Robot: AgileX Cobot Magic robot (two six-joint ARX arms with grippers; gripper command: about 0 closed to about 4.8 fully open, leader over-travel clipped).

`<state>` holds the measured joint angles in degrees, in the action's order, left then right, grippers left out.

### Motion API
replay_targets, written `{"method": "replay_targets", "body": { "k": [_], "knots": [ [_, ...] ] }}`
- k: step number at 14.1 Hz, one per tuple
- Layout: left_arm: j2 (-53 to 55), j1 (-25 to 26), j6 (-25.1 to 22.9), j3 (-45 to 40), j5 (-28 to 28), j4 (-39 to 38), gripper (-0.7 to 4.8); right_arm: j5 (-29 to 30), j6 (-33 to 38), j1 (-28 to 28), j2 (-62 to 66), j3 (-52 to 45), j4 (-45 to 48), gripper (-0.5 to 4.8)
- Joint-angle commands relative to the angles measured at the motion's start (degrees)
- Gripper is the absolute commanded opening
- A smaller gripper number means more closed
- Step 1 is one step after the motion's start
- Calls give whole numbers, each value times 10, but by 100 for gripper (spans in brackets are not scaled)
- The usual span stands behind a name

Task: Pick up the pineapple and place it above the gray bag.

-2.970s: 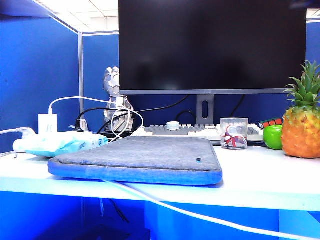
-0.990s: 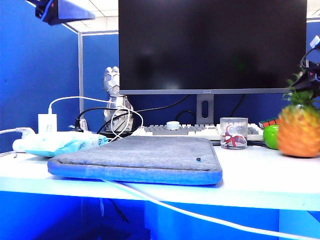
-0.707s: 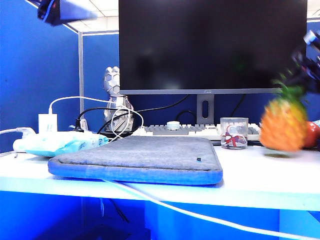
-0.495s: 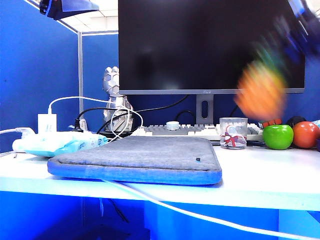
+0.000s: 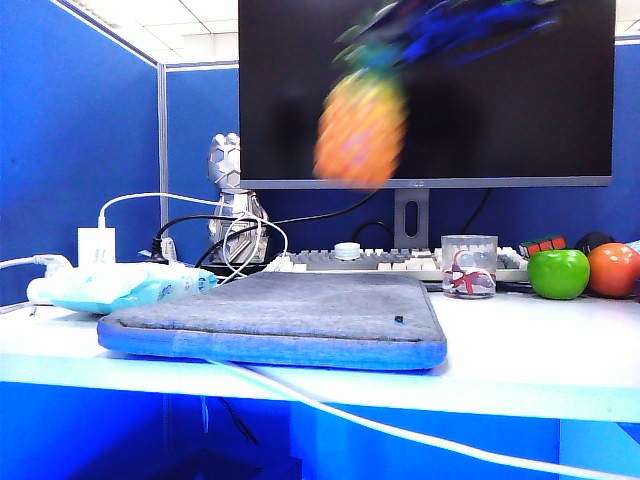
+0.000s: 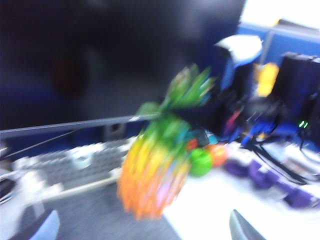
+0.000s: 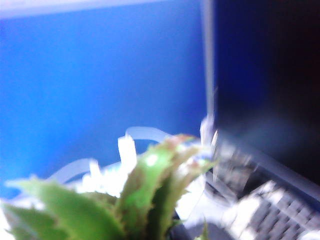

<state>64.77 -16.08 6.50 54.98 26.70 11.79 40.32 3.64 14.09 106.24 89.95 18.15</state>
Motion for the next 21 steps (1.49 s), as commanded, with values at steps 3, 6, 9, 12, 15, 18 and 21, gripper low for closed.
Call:
{"method": "replay_targets", "body": {
  "k": [3,6,9,12,15,18,21],
  "knots": [
    [-17,0,-33,2,-12,-97,479,-72,-66,53,102,5,-18,-6],
    [-17,0,-46,2,-14,-111,479,-74,-82,68,145,5,-17,-6],
    [-17,0,-46,2,-14,-111,479,-85,-82,74,149,3,-15,-6],
    [-17,0,-46,2,-10,-110,479,-87,-65,73,148,3,-5,479],
    [-17,0,-46,2,-10,-110,479,-93,-23,72,144,3,2,479],
    [-17,0,-45,2,-7,-111,479,-79,-23,70,126,3,-5,479],
    [-17,0,-42,2,5,-111,479,-66,-23,43,93,3,-56,479]
  ]
}}
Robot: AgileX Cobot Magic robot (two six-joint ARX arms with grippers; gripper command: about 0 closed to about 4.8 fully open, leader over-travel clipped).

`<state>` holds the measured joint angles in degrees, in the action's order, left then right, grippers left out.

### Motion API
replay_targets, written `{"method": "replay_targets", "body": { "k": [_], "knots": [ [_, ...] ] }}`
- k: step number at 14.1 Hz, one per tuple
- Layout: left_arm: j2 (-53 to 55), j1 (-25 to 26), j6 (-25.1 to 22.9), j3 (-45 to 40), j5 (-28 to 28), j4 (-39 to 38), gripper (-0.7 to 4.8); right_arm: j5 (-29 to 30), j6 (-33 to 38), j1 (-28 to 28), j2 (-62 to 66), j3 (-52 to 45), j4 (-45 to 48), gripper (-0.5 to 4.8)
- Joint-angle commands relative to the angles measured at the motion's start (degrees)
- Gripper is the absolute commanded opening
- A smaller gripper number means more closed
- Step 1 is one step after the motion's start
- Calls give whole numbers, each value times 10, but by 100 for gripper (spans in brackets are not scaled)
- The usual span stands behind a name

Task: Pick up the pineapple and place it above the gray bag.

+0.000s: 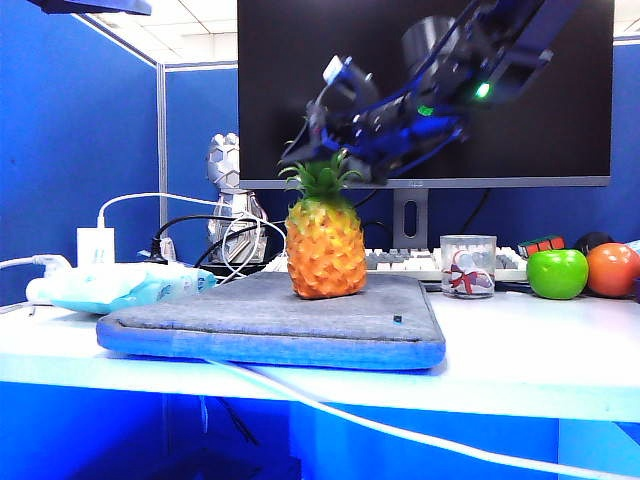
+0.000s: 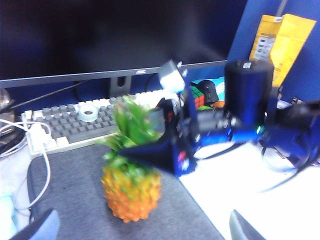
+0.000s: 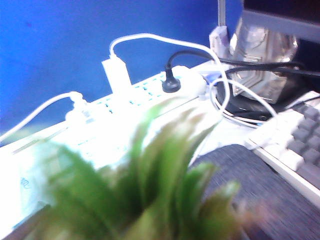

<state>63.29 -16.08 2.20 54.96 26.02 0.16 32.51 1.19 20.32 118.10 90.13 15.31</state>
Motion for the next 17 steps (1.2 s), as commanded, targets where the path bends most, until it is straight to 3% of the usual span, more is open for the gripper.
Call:
{"method": "replay_targets", "body": {
  "k": [1,3,6,9,10,13,15,17],
  "knots": [
    [-2,0,2,3,12,6,479,29,5,-31,-39,1,-36,479],
    [-2,0,15,3,12,6,479,58,37,-46,-71,1,-36,479],
    [-2,0,17,3,15,7,479,63,36,-60,-134,1,-35,479],
    [-6,0,17,3,14,4,479,53,36,-108,-245,1,-46,479],
    [-17,0,9,3,-24,-3,479,44,37,-137,-296,1,-71,479],
    [-83,0,-72,2,-148,-38,479,21,29,-221,-444,0,-196,479],
    [-141,0,-76,-4,-149,-46,479,17,-19,-229,-508,-6,-284,479],
    [-208,0,-80,-15,-154,-57,479,-5,-42,-228,-581,-74,-301,479]
  ]
}}
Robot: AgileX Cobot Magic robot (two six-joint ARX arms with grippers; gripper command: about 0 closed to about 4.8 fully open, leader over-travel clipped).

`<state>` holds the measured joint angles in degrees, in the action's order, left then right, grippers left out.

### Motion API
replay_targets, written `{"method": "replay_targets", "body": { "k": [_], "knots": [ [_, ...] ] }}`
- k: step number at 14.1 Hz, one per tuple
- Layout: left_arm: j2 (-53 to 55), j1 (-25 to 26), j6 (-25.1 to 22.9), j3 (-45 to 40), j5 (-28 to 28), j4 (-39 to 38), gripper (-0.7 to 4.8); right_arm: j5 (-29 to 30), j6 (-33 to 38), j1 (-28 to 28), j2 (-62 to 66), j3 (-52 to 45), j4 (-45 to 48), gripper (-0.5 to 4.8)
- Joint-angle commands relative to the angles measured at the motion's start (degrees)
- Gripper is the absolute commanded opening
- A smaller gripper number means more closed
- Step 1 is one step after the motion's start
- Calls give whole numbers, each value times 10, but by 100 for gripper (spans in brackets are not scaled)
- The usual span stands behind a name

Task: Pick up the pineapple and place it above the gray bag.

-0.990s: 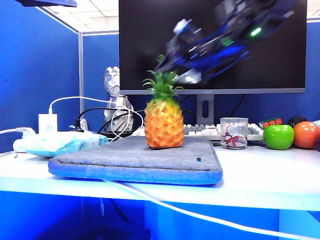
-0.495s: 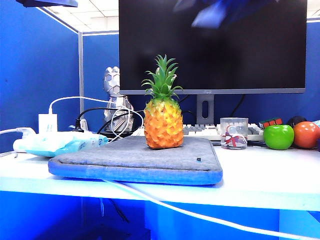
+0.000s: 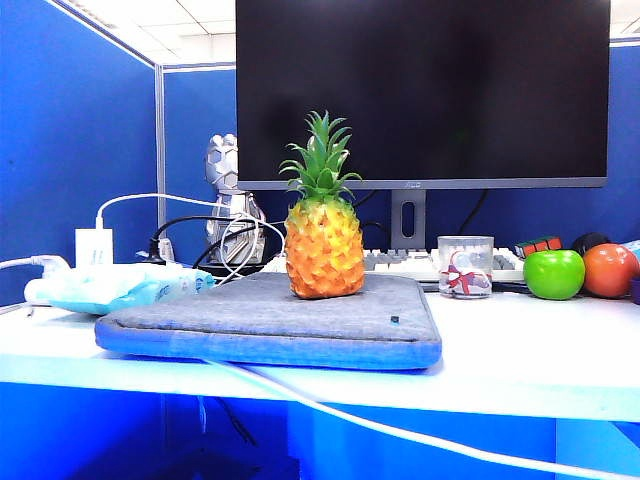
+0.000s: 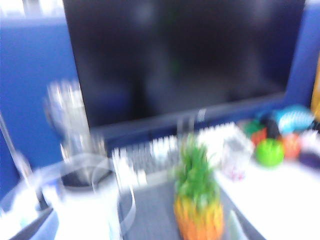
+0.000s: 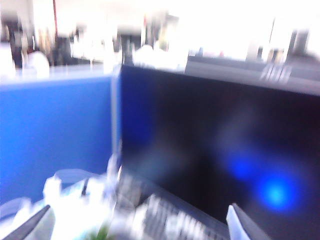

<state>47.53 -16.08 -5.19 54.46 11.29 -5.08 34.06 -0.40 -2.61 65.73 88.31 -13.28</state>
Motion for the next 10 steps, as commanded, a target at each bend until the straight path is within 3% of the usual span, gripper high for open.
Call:
{"method": "replay_targets", "body": {
  "k": [1,3,6,10],
  "knots": [
    [-88,0,-16,-22,-46,-23,479,-33,-24,1,-97,-107,-15,479],
    [-161,0,-35,-71,-91,-51,479,-55,-1,1,-190,-239,18,479],
    [-271,0,-2,-182,-104,-51,479,-75,71,1,-332,-432,116,479],
    [-397,0,14,-315,-130,-16,479,-105,123,1,-516,-628,138,479]
  ]
}}
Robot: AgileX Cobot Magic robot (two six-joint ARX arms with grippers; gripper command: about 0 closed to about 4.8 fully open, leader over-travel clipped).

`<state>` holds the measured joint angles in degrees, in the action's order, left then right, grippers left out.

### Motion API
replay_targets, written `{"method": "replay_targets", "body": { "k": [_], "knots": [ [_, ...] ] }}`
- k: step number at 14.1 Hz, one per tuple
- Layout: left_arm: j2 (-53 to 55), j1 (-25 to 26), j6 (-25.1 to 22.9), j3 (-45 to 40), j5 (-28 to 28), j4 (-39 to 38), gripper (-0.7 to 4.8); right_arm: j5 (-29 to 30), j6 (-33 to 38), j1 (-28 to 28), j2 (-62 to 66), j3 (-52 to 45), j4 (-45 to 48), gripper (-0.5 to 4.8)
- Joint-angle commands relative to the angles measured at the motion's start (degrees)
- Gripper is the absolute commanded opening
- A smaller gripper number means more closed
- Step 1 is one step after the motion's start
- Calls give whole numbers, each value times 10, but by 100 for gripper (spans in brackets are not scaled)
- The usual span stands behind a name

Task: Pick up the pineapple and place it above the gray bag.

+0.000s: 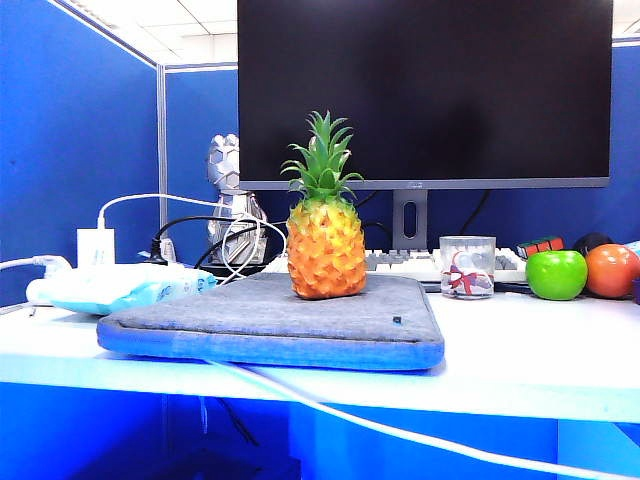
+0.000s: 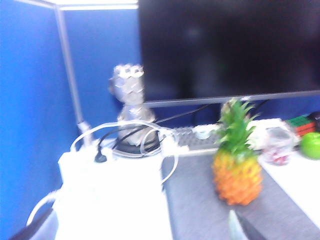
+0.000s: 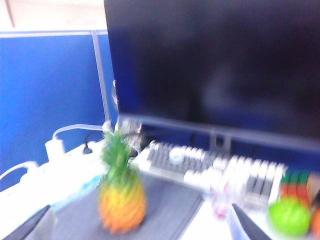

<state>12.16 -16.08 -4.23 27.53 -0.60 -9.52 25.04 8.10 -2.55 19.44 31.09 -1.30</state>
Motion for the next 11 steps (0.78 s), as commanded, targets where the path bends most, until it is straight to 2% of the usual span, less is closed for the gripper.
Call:
{"method": "replay_targets", "body": {
  "k": [1,4,7,8,11],
  "knots": [
    [-63,0,12,-65,-11,33,479,-34,56,0,-94,-93,19,479],
    [-83,0,61,-86,-27,35,479,-37,112,0,-168,-178,19,479],
    [-83,0,78,-116,-31,35,479,-56,167,0,-189,-226,33,479],
    [-83,0,100,-132,-31,34,479,-59,172,0,-189,-232,33,479],
    [-83,0,106,-163,-33,29,479,-60,168,0,-189,-254,31,479]
  ]
}}
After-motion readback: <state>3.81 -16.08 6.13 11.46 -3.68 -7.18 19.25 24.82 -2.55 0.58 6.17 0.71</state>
